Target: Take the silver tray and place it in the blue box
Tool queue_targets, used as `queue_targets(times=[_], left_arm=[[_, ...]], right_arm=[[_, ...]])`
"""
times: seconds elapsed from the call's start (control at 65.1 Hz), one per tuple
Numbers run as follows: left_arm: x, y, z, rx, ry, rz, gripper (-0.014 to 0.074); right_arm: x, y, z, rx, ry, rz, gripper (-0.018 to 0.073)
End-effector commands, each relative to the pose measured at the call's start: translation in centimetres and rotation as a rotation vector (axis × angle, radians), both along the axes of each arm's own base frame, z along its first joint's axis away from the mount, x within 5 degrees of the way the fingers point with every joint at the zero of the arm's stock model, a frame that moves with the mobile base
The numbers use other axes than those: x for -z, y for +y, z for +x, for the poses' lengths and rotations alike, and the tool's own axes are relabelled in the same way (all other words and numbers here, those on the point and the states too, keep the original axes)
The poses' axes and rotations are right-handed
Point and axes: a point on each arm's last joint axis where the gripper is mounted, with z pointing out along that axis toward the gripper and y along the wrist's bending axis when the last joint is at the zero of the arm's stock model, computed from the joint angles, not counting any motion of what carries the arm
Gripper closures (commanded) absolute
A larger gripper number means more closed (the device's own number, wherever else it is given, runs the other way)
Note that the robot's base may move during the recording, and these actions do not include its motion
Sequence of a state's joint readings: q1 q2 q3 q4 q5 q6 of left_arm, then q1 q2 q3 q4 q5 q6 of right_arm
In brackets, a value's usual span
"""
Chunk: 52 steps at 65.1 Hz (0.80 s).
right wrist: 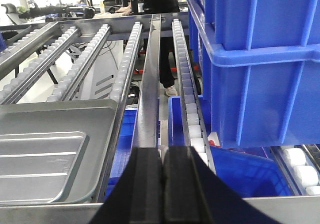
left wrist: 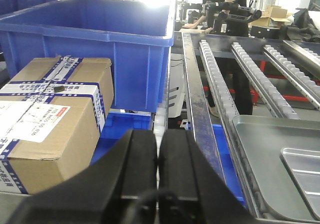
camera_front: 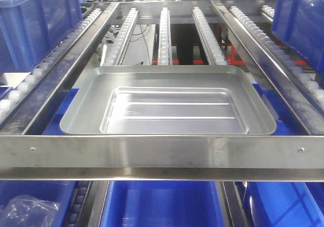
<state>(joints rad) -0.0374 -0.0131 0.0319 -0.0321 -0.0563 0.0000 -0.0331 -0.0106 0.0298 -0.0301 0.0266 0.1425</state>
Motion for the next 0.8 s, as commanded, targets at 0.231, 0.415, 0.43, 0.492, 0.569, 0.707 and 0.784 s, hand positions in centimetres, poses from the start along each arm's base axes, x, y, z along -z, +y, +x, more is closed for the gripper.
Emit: queue_targets(times=[0.231,0.415,0.43,0.492,0.569,0.707,0.784], left_arm=[[-0.2,0.0,-0.1,0.002,-0.077,-0.003,0.0596],[-0.3,0.0,-0.1,0.002,-0.079,-0.003,0.0596],[-0.3,0.0,-0.1,0.002,-0.079,-0.003,0.0596],[-0.2,0.0,-0.1,0.002,-0.077,-0.003,0.0596],[-0.2,0.0,-0.1,0.002,-0.077,-0.003,0.0596],[-0.3,0.0,-0.1,0.002,-0.086,-0.003,0.0596],[-1.3,0.0,-0.3,0.003,-0.095,-0.003,0.0596]], right_arm=[[-1.6,0.0,-0.4,0.0,-0.13,-0.009,0.0507],[-1.6,0.0,-0.4,0.0,-0.13,-0.009,0.0507],[-1.6,0.0,-0.4,0.0,-0.13,-0.009,0.0507],[-1.6,0.0,-0.4,0.0,-0.13,-0.009,0.0507],[-1.7,0.0,-0.4,0.0,-0.144,-0.01,0.0507],[-2.0,0.0,-0.4,-0.001,-0.17,-0.011,0.0507],[-2.2,0.0,-0.5,0.0,-0.161,-0.011,0.0507]])
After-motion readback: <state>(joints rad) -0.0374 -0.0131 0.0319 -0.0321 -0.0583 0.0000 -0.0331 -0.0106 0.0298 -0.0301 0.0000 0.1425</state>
